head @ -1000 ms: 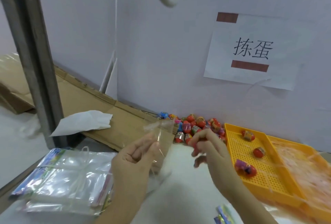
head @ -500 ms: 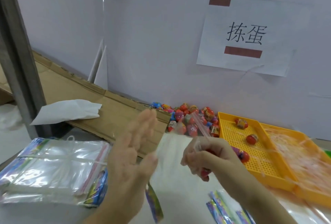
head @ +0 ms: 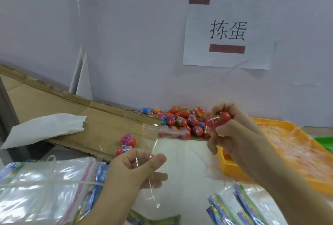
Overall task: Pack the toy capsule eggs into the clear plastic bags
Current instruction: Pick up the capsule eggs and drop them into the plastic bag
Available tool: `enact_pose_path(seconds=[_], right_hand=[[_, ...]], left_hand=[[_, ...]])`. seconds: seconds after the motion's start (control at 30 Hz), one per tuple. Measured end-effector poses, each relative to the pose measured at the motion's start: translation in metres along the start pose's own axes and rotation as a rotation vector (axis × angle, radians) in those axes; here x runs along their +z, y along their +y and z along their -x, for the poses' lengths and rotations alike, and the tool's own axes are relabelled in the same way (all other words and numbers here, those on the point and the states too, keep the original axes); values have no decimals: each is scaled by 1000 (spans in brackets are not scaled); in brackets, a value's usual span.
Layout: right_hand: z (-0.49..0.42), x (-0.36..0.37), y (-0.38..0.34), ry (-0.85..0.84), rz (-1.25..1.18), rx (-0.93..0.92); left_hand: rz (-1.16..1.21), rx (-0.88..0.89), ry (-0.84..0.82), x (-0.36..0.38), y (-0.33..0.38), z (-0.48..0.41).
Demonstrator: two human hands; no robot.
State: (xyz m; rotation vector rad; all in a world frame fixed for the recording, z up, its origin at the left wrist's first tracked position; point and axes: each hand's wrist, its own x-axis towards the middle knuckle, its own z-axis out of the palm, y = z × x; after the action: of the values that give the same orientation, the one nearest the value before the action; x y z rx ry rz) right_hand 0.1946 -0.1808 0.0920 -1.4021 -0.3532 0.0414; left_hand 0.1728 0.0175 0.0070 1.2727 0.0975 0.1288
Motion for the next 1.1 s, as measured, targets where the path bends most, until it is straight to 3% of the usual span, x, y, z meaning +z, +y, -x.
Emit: enact_pose_path(seconds=[0.17, 0.4, 0.7, 0.9, 1.1], right_hand=[[15, 12, 7, -203, 221, -167], [15, 18, 20, -32, 836, -331], [22, 28, 30, -40, 995, -413], [22, 28, 30, -18, 1019, -487], [27, 33, 35, -45, 1116, -535]], left_hand=[[62, 57, 45, 9, 1, 3], [-36, 184, -108, 10, 6, 15], [-52, 299, -190, 13, 5, 21], [-293, 356, -303, 9, 3, 20], [-108, 340, -279, 10, 4, 19]])
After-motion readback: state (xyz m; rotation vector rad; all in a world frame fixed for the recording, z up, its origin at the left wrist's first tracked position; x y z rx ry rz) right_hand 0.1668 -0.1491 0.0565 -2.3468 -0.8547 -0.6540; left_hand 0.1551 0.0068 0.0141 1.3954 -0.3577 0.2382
